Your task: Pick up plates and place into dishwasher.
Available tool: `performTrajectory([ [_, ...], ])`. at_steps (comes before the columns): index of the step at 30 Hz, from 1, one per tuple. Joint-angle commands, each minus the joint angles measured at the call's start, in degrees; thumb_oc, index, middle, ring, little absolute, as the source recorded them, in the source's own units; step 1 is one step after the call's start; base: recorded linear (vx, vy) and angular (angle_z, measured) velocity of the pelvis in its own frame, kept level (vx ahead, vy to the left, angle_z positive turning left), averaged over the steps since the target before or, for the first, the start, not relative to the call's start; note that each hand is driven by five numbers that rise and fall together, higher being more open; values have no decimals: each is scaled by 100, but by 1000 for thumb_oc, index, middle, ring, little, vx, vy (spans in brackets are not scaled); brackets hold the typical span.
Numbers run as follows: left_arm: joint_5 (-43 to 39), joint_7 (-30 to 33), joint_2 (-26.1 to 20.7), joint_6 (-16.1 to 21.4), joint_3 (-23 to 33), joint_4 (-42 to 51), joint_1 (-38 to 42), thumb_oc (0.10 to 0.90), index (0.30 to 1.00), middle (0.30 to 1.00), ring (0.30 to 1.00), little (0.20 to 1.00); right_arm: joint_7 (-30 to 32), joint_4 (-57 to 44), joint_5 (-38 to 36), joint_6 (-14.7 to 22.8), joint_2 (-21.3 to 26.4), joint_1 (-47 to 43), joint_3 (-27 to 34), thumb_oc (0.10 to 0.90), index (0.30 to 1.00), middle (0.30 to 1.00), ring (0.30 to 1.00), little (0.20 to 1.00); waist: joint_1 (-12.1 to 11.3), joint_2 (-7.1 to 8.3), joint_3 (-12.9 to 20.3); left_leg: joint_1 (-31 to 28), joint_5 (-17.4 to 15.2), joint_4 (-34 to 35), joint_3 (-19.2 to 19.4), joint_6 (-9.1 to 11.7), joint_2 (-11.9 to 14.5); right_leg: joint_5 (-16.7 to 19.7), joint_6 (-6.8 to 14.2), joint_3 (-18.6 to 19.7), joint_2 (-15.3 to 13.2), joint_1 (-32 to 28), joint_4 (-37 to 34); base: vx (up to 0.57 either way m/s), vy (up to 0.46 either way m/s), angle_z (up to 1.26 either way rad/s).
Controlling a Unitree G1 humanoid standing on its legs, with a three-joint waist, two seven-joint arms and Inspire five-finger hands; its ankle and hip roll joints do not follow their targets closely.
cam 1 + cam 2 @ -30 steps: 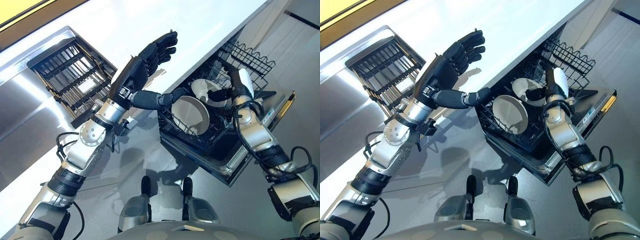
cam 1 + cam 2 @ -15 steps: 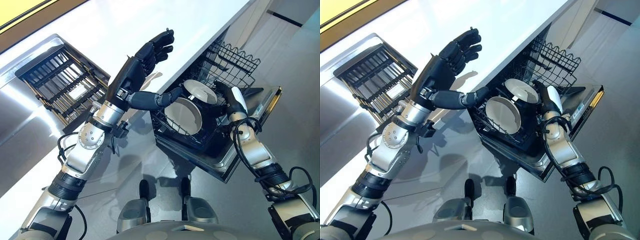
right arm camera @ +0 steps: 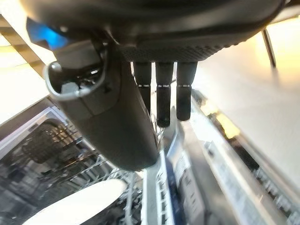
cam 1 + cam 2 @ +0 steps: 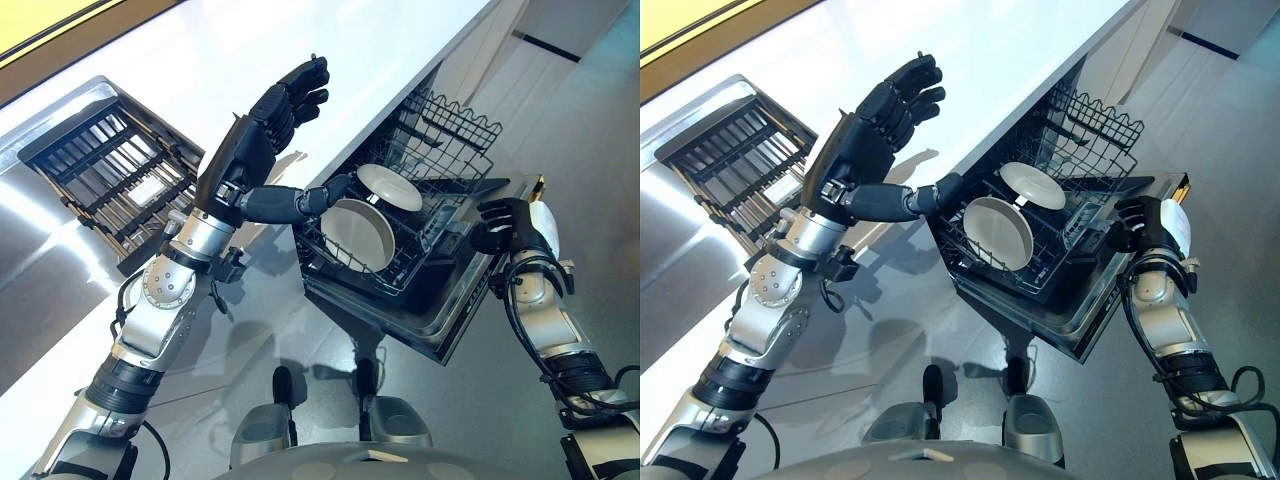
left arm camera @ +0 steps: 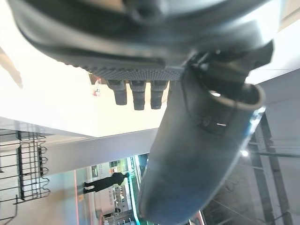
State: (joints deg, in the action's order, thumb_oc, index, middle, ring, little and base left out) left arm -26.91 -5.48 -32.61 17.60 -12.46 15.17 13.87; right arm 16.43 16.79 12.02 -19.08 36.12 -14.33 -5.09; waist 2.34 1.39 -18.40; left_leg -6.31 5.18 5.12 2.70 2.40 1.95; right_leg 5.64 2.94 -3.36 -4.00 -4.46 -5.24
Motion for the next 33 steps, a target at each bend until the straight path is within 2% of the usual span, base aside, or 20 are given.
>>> performTrajectory([
  [1,-84,-22,-20,554,146,384,255,800,900,900,900,900,-20,323,465,331,640,-609,-285,100,300,300,300,200,-69,3,734,-132,-505,-12,-7,-225,-312,-138,172,-87,203,-140,214,45,-32,1],
  [8,-193,-53,-65,439,-127,314,476,800,900,900,900,900,-92,1543,172,263,604,-1417,-1125,100,300,300,300,200,-303,22,721,-112,-479,-14,-134,-224,-305,-165,127,-237,184,-198,221,41,-40,6],
  [17,-283,-139,-100,352,-314,234,696,800,900,900,900,900,-242,2615,-41,-11,464,-2407,-1872,100,300,300,300,200,-542,-16,610,18,-425,-58,-277,-224,-323,-160,103,-335,150,-137,271,18,-31,8],
  [25,-428,-73,-309,499,-491,51,1228,800,900,900,900,900,-499,3946,-127,-18,349,-3480,-2363,100,300,300,300,200,-735,-156,163,287,-369,-59,-378,-226,-361,-164,92,-425,132,118,348,-97,-14,12],
  [32,-434,86,-399,637,-530,-41,1525,800,900,900,900,900,-831,4736,-42,-322,161,-3852,-2669,100,300,300,300,200,-795,-244,-49,504,-283,-55,-383,-215,-369,-133,73,-484,107,314,366,-82,4,3],
  [33,-427,85,-395,652,-505,-28,1517,800,900,900,900,900,-928,4881,-31,-503,139,-3823,-2666,100,300,300,300,200,-806,-259,-69,525,-271,-59,-385,-205,-366,-140,70,-503,100,333,386,0,0,0],
])
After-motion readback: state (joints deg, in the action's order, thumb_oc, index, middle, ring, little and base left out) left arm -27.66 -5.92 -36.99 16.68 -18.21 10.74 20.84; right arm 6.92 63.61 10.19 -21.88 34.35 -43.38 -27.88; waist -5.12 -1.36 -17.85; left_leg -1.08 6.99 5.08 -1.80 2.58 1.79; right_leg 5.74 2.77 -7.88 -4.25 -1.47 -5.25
